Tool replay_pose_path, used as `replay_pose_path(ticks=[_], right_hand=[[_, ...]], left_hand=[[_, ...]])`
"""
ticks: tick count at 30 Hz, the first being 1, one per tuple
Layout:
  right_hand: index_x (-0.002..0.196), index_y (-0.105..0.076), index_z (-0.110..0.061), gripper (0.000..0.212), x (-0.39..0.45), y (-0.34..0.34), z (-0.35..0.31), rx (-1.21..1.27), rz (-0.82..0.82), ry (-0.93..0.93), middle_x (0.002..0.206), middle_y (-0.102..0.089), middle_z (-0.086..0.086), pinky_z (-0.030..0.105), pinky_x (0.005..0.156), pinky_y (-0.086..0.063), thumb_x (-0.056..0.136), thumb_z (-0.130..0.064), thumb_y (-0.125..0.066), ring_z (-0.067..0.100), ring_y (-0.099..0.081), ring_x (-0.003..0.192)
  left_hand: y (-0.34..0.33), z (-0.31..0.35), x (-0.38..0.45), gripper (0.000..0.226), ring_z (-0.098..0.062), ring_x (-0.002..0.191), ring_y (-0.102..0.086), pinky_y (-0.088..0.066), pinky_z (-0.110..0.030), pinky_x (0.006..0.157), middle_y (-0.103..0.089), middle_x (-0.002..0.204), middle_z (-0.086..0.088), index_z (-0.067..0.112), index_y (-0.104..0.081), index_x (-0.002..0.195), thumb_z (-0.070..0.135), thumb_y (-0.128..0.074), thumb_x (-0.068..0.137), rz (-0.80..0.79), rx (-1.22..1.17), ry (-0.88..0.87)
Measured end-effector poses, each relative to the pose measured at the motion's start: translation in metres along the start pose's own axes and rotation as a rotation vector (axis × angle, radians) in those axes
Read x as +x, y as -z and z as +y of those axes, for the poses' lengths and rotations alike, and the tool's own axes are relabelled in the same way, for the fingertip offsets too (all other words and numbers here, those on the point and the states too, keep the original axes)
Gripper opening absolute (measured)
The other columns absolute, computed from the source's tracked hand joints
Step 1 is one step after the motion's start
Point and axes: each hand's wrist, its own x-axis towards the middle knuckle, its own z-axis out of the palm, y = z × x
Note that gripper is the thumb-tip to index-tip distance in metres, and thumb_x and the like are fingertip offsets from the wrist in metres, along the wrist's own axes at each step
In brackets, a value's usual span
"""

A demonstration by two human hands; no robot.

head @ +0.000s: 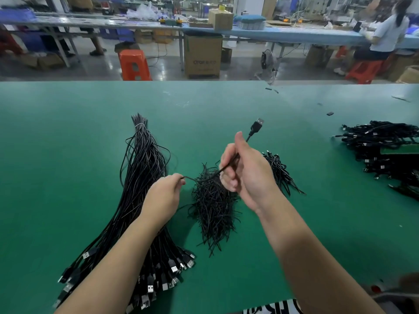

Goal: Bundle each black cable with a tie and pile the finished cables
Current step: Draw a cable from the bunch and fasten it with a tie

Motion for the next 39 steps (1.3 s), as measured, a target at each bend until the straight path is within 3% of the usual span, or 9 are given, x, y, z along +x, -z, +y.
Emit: replay_pose_path(ticks=[5,15,19,22,27,31,35,37,39], right_hand=[[0.072,-0.057,-0.015,0.048,0.01,0.018,-0.002,-0.072,0.178,-0.046,0.05,-0.039,-0.004,0.023,0.039,-0.022,0.103,-0.049,-0.047,0.011,-0.029,0.039],[0.091,-0.057,-0.008,0.028,0.015,0.03,0.029,-0.088,0.241,-0.185,0.052,-0.034,-0.003,0.022,0.037,-0.025,0.105,-0.032,-0.054,0.009,-0.028,0.04],[0.092,-0.059,-0.008,0.022,0.014,0.031,0.03,-0.047,0.279,-0.125,0.054,-0.04,-0.005,0.021,0.04,-0.033,0.102,-0.028,-0.058,0.008,-0.035,0.043],[0.098,-0.065,-0.006,0.016,0.009,0.031,0.025,-0.064,0.211,-0.072,0.062,-0.054,-0.002,0.024,0.052,-0.048,0.102,-0.02,-0.058,0.011,-0.05,0.056],[0.087,-0.073,-0.018,0.022,0.003,0.02,0.021,-0.17,0.108,0.023,0.075,-0.062,0.0,0.035,0.085,-0.055,0.098,-0.028,-0.056,0.014,-0.061,0.075],[0.085,-0.063,-0.019,0.029,0.0,0.008,0.029,-0.14,-0.01,0.007,0.067,-0.059,-0.003,0.041,0.09,-0.056,0.093,-0.045,-0.051,0.018,-0.065,0.074],[0.079,-0.069,-0.03,0.036,-0.003,-0.004,0.044,-0.212,-0.054,-0.039,0.056,-0.031,-0.011,0.025,0.049,-0.031,0.101,-0.047,-0.046,0.01,-0.027,0.05],[0.081,-0.072,-0.032,0.038,-0.006,-0.012,0.052,-0.22,-0.088,-0.062,0.057,-0.029,-0.009,0.022,0.046,-0.021,0.105,-0.04,-0.045,0.009,-0.02,0.049],[0.083,-0.074,-0.032,0.038,-0.009,-0.02,0.058,-0.254,-0.105,-0.071,0.063,-0.032,0.003,0.022,0.045,-0.02,0.107,-0.035,-0.044,0.008,-0.021,0.049]], left_hand=[[0.022,0.042,-0.002,0.029,-0.016,0.083,-0.064,-0.054,-0.041,0.077,-0.066,0.086,0.005,0.025,-0.056,0.084,0.033,-0.04,0.106,0.075,-0.393,0.083],[0.111,0.097,0.019,0.02,-0.014,0.108,-0.059,-0.045,-0.028,0.093,-0.061,0.109,0.006,0.019,-0.07,0.106,0.018,-0.051,0.099,0.425,-0.479,-0.361],[0.117,0.076,0.029,0.042,-0.01,0.115,-0.055,-0.041,-0.024,0.101,-0.062,0.118,0.005,0.024,-0.074,0.103,0.005,-0.042,0.084,0.214,-0.35,-0.193],[0.108,0.048,0.033,0.064,-0.02,0.133,-0.047,-0.034,-0.035,0.117,-0.055,0.141,-0.001,0.02,-0.068,0.125,-0.013,-0.038,0.079,-0.189,0.131,-0.005],[0.088,0.014,0.019,0.086,-0.021,0.109,-0.062,-0.047,-0.021,0.064,-0.05,0.15,-0.002,0.04,-0.05,0.144,-0.014,-0.03,0.081,-0.65,0.519,0.173],[0.088,0.013,0.018,0.087,-0.018,0.109,-0.063,-0.052,-0.023,0.075,-0.046,0.154,-0.002,0.042,-0.043,0.148,-0.013,-0.028,0.082,-0.712,0.54,0.203],[0.099,0.041,0.02,0.056,-0.01,0.118,-0.06,-0.047,-0.032,0.103,-0.062,0.138,0.006,0.036,-0.06,0.135,0.007,-0.042,0.091,-0.374,0.065,0.048],[0.104,0.06,0.016,0.033,-0.003,0.103,-0.063,-0.047,-0.033,0.096,-0.072,0.115,0.014,0.042,-0.069,0.12,0.039,-0.048,0.095,-0.42,-0.393,0.014],[0.104,0.075,0.013,0.044,-0.006,0.094,-0.062,-0.046,-0.029,0.085,-0.073,0.113,0.013,0.041,-0.071,0.118,0.065,-0.047,0.089,-0.547,-0.598,0.017]])
